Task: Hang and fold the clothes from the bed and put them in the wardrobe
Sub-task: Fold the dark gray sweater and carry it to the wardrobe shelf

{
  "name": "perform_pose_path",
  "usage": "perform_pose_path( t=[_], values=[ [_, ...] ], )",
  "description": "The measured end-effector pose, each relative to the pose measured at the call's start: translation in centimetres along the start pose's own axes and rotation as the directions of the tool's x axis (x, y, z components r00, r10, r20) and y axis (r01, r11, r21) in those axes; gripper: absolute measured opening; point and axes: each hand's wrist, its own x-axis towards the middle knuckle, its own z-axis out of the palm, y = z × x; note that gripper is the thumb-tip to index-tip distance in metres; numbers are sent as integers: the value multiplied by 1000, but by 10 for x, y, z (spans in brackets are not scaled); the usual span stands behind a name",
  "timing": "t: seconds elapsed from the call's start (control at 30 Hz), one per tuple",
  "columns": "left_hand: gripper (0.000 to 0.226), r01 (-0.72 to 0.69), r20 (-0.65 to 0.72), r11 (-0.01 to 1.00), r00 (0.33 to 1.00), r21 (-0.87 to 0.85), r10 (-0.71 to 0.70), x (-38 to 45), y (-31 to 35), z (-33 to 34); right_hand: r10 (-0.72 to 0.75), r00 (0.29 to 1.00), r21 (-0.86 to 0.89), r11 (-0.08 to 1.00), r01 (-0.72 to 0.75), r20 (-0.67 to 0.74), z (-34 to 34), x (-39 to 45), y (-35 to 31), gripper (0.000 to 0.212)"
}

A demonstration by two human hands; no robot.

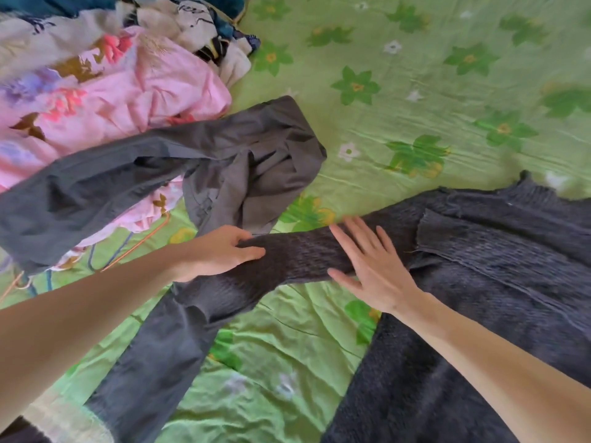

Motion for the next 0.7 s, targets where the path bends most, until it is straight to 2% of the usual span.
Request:
perform_pose_path(
  t=[0.1,0.2,0.33,0.4,0.43,0.5,0.53,0.57,0.63,0.7],
  values=[
    [14,-17,-42,966,999,-259,7,4,22,22,-180,976,147,969,198,-124,-14,-8,-28,91],
    [12,19,37,797,999,-603,4,6,59,47,-180,957,292,925,244,-228,-20,-18,-49,95],
    [20,65,104,596,994,-801,31,10,111,76,50,936,482,866,133,-349,-31,-36,-38,86],
    [23,79,139,579,989,-811,59,12,135,89,191,910,550,834,47,-368,-43,-47,-20,76],
    [23,83,160,595,984,-800,78,13,146,95,272,898,641,768,15,-347,-48,-55,-11,68],
    [29,45,149,703,985,-710,87,20,167,107,468,833,834,552,-16,-294,-64,-68,5,30],
    [31,-10,97,782,991,-623,90,26,174,113,583,763,887,462,-29,-279,-74,-74,13,15],
    [35,-88,19,857,993,-508,113,35,179,120,675,691,920,390,-36,-260,-82,-81,23,12],
    [41,-271,-119,959,958,-80,261,56,185,133,809,560,977,214,3,-179,-94,-99,46,13],
    [39,-318,-125,866,912,387,391,76,190,145,895,433,994,104,24,-104,-103,-121,77,18]
  ],
)
